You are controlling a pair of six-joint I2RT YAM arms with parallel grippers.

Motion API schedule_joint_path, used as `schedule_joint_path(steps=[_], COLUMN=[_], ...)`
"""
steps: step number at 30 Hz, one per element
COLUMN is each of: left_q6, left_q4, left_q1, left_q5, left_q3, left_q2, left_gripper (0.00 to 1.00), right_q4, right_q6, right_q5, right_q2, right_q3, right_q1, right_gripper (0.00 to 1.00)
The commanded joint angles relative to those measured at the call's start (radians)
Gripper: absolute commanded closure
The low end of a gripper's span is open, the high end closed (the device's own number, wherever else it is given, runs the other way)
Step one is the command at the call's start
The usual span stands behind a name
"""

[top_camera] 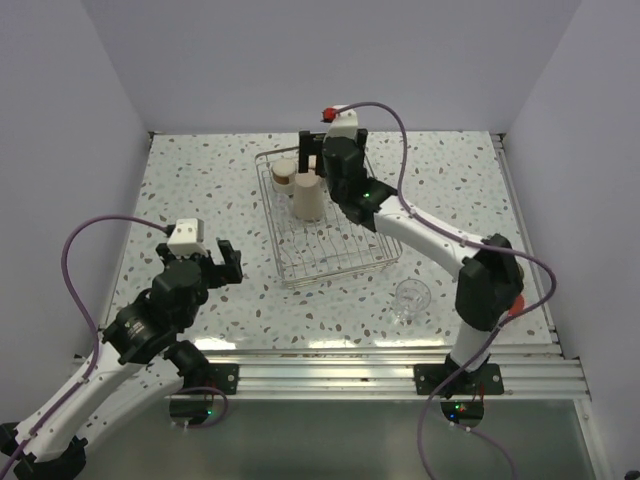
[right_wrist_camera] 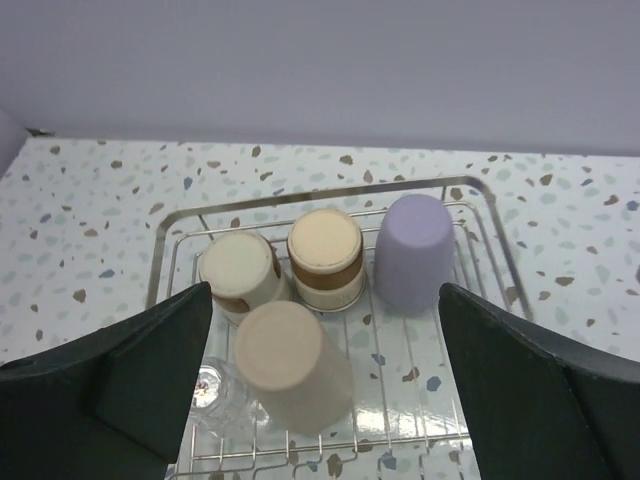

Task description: Load the cups into the dish rack

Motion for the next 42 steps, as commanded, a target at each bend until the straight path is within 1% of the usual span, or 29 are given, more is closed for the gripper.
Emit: schedule_joint_path(steps=[1,2,3,5,6,7,8,9,10,11,12,13,14,15,17,18,21,22,24,30,35,40,42], left_q6=[0.029,0.031,0.028,0.011,0.008,0.003,-0.009,-0.014,-0.020,-0.034,-0.037,-0.038,-0.031,-0.022,-0.015,-0.020,-0.023,-0.023,-0.028,-0.041,-0.047,-0.058,-0.064], left_q4=[0.036,0.044,0.050,0.085,0.106,0.158,0.192,0.228,0.296,0.326,0.352,0.399,0.416,0.430,0.459,0.464,0.479,0.482,0.487,0.532,0.518,0.515,0.503], left_q1=[0.001,0.001,0.001,0.001,0.001,0.001,0.001,-0.002,-0.007,-0.016,-0.059,-0.094,-0.135,-0.213,-0.261,-0.291,-0.350,-0.364,-0.398,-0.443,-0.466,-0.481,-0.490], left_q5=[-0.002,0.006,0.024,0.090,0.124,0.157,0.220,0.251,0.282,0.321,0.325,0.316,0.267,0.247,0.268,0.280,0.308,0.310,0.303,0.339,0.346,0.349,0.352], left_q3=[0.000,0.003,0.017,0.034,0.049,0.054,0.059,0.059,0.060,0.066,0.088,0.105,0.124,0.173,0.227,0.279,0.371,0.391,0.439,0.523,0.603,0.637,0.655], left_q2=[0.009,0.018,0.034,0.095,0.123,0.182,0.215,0.248,0.317,0.356,0.397,0.476,0.518,0.602,0.691,0.774,0.883,0.943,0.994,1.173,1.265,1.321,1.339], left_gripper=[0.00,0.00,0.00,0.00,0.00,0.00,0.00,0.00,0.00,0.00,0.00,0.00,0.00,0.00,0.00,0.00,0.00,0.00,0.00,0.00,0.00,0.01,0.04], right_q4=[0.008,-0.010,-0.030,-0.076,-0.099,-0.124,-0.133,-0.142,-0.162,-0.175,-0.184,-0.210,-0.221,-0.227,-0.253,-0.262,-0.308,-0.319,-0.325,-0.331,-0.340,-0.342,-0.345], right_q6=[-0.026,-0.022,-0.013,0.009,0.021,0.041,0.052,0.063,0.089,0.098,0.106,0.119,0.123,0.124,0.118,0.116,0.113,0.115,0.115,0.123,0.127,0.126,0.126], right_q5=[0.104,0.130,0.148,0.204,0.214,0.228,0.233,0.237,0.242,0.242,0.242,0.245,0.254,0.260,0.271,0.280,0.302,0.305,0.307,0.308,0.313,0.317,0.325], right_q2=[-0.174,-0.203,-0.272,-0.343,-0.407,-0.446,-0.479,-0.510,-0.583,-0.614,-0.650,-0.703,-0.733,-0.756,-0.812,-0.825,-0.869,-0.880,-0.912,-0.961,-0.983,-1.000,-1.003], right_q3=[-0.051,-0.066,-0.083,-0.143,-0.189,-0.213,-0.239,-0.291,-0.318,-0.342,-0.386,-0.405,-0.422,-0.451,-0.470,-0.477,-0.487,-0.491,-0.506,-0.530,-0.542,-0.560,-0.563], right_q1=[0.004,0.005,0.004,0.004,0.002,-0.001,-0.001,-0.002,-0.004,-0.005,-0.005,-0.005,-0.007,-0.004,-0.005,-0.007,-0.010,-0.009,-0.009,-0.008,-0.008,-0.010,-0.008], right_gripper=[0.02,0.02,0.02,0.02,0.02,0.02,0.02,0.02,0.02,0.02,0.02,0.02,0.02,0.02,0.02,0.02,0.02,0.02,0.02,0.02,0.02,0.02,0.02])
